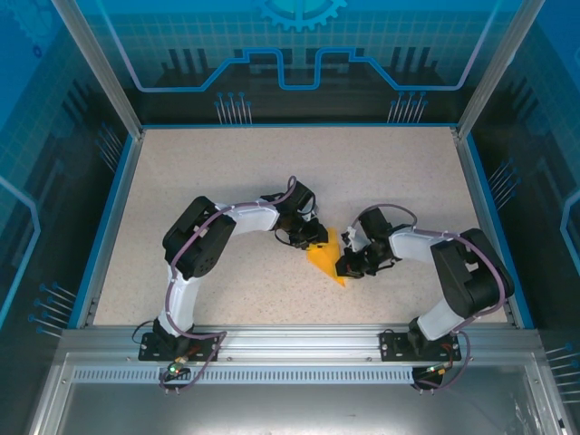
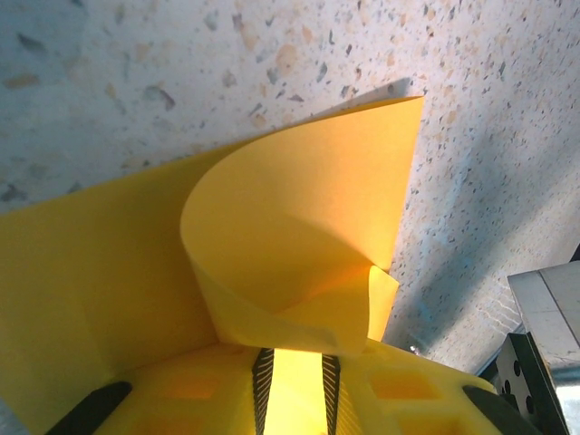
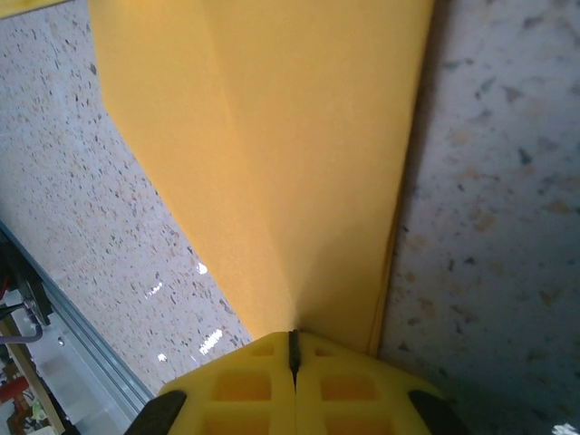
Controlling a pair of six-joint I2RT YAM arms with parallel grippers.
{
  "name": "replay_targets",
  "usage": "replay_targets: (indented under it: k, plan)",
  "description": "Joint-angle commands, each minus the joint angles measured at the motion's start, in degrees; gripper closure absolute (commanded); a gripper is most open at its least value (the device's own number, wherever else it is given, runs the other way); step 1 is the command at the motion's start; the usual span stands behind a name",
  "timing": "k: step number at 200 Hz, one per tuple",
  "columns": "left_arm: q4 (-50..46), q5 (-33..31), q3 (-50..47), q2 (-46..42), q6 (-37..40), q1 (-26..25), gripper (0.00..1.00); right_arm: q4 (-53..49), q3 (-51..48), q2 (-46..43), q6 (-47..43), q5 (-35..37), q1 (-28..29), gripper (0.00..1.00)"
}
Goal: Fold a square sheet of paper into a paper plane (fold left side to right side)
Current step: Fourth fold the wing at the center of the table.
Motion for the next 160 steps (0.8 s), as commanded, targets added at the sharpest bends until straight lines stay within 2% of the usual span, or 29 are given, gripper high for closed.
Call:
replay_targets:
  k: [1,160]
  plan:
    - [-4.0,-4.5,-2.5,3.9,1.1,1.3,0.74,-7.9,-2.7,-1.2,1.2,2.0,1.2,0.95]
    - [-4.6,-5.1,-2.3,4.2,1.4,1.6,0.74,-11.0,-6.3,-7.2,2.5,4.9,1.0,0.96]
